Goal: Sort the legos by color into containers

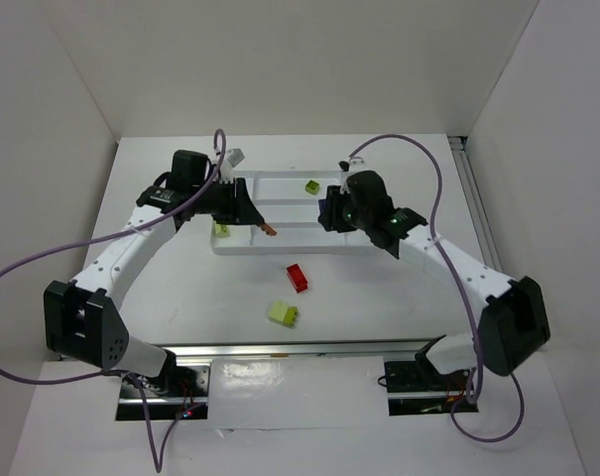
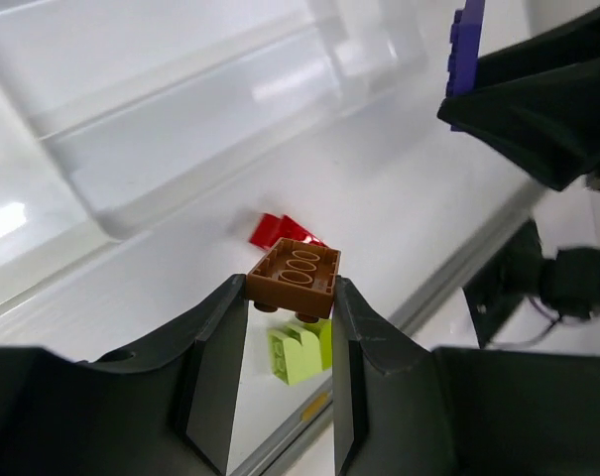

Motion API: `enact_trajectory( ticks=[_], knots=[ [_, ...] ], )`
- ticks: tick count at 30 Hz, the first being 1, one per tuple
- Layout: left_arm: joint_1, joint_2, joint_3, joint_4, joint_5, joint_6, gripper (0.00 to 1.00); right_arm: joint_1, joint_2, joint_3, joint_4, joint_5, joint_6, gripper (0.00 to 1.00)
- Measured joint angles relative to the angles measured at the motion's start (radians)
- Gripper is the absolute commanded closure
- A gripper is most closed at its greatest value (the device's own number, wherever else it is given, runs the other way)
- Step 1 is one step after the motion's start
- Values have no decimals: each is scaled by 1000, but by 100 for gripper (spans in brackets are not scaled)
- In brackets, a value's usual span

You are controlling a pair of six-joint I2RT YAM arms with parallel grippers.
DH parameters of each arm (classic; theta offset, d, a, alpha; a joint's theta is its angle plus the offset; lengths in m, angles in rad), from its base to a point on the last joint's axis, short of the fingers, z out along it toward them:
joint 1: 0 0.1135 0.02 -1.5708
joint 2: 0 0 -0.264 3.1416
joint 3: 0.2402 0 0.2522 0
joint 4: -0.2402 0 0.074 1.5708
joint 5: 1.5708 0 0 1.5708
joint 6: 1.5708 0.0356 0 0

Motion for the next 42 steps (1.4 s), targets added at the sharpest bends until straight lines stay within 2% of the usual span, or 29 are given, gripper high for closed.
enact_trajectory(
  ticks=[6,10,18,19,20,21,23,28,32,35,37,42],
  knots=[
    [7,0,17,-47,-181,-71,100,5,256,116,-47,175,10,64],
    [7,0,16,-57,-229,-95,100,6,411,225,-44,236,13,63],
    [7,0,9,-55,-248,-100,100,6,603,364,-45,293,8,54],
    [7,0,8,-56,-248,-101,100,6,623,378,-45,294,8,50],
    [7,0,8,-55,-248,-101,100,6,641,391,-46,296,7,42],
    [7,0,8,-56,-247,-101,100,6,657,404,-48,299,6,24],
    [6,0,8,-55,-247,-101,100,6,678,418,-50,301,5,14],
    [-5,0,8,-55,-246,-101,100,6,680,429,-54,316,1,12],
    [-23,10,20,-56,-244,-105,100,6,646,420,-65,359,6,20],
    [-65,50,63,-50,-240,-123,100,-7,517,348,-78,429,14,19],
    [-108,107,118,-33,-225,-130,100,-34,377,279,-94,502,21,10],
    [-188,292,297,-3,-177,-154,100,-206,142,211,-135,626,82,2]
  ],
)
